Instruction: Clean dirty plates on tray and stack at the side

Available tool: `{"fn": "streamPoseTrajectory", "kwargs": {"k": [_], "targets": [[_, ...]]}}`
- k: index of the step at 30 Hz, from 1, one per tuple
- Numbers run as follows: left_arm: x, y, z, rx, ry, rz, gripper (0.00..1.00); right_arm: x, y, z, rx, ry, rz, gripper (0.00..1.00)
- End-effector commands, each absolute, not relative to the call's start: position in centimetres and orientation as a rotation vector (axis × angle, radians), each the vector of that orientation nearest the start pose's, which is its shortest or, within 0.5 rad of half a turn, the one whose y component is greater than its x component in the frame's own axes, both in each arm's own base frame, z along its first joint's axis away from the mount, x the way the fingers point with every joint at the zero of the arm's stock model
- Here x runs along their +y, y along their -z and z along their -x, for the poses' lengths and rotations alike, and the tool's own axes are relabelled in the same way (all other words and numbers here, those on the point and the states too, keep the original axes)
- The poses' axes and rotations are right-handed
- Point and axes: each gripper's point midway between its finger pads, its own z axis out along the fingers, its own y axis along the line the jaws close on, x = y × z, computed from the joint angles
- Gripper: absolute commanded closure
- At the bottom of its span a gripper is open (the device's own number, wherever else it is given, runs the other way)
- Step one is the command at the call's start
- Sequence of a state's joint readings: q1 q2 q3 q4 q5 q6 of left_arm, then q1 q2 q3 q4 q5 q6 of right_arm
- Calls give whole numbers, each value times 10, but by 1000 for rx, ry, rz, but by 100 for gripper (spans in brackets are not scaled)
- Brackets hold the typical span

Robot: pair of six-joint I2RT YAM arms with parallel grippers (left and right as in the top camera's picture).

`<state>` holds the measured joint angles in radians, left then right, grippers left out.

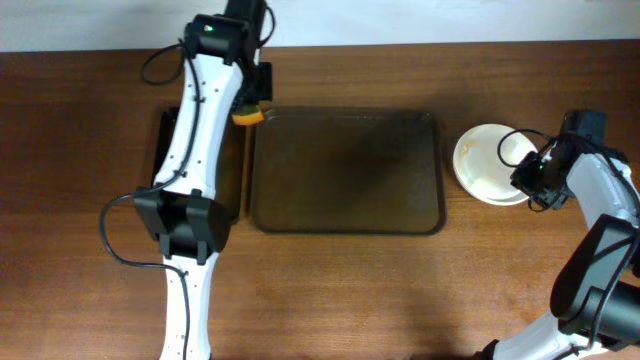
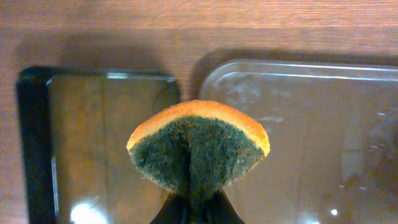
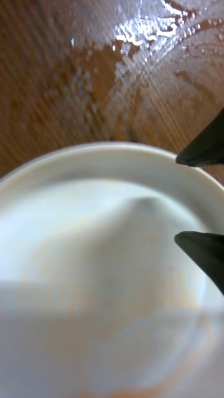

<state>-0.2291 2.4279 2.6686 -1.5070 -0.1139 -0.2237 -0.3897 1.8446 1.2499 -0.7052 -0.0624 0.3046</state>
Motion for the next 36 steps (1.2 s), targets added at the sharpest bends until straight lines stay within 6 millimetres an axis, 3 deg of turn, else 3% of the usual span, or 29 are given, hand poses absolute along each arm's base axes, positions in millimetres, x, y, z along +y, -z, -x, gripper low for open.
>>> {"fn": "streamPoseTrajectory", "kwargs": {"k": [1,3,5,7,9,10,13,14,17,19,20,23,24,25,26,28,30,32,36], "targets": [[-49,-164,-502,2877,-128,68,100,-129,-100,-390,2670,-122,-879,56],[-26,-160,-494,2928,-152,25,100,-111,-138,-399,2672,-137,-808,51],[-7,-148,-490,2971,-177,36,100,-91,-150,-406,2684,-149,-735,45],[17,-123,-482,3042,-186,83,100,-63,-150,-410,2714,-166,-647,33],[18,-91,-474,3118,-82,104,100,-44,-150,-414,2724,-177,-581,32],[8,-71,-468,3158,24,74,100,-35,-151,-417,2722,-183,-550,26],[5,-34,-455,3219,44,70,100,-31,-152,-419,2720,-187,-534,21],[6,-26,-453,3228,44,71,96,-31,-152,-419,2720,-186,-535,20],[6,-23,-457,3211,43,71,44,-31,-152,-419,2720,-187,-534,19],[6,-32,-459,3201,42,70,25,-31,-152,-419,2720,-187,-534,17],[9,-53,-463,3180,17,69,20,-31,-152,-419,2719,-188,-534,16],[10,-110,-473,3087,2,66,20,-25,-153,-420,2718,-239,-523,16],[9,-156,-477,2996,7,63,20,-20,-155,-421,2715,-277,-514,16],[9,-179,-478,2946,7,62,8,-15,-158,-421,2710,-315,-504,16],[9,-200,-475,2903,7,60,0,-12,-161,-421,2703,-343,-497,17],[9,-226,-475,2832,7,57,0,-4,-181,-417,2665,-392,-457,16],[9,-225,-476,2834,7,58,0,5,-203,-413,2620,-408,-349,16],[9,-225,-476,2834,7,59,0,23,-240,-401,2542,-408,-212,16],[9,-225,-476,2834,7,59,0,68,-302,-365,2403,-449,-30,2]]}}
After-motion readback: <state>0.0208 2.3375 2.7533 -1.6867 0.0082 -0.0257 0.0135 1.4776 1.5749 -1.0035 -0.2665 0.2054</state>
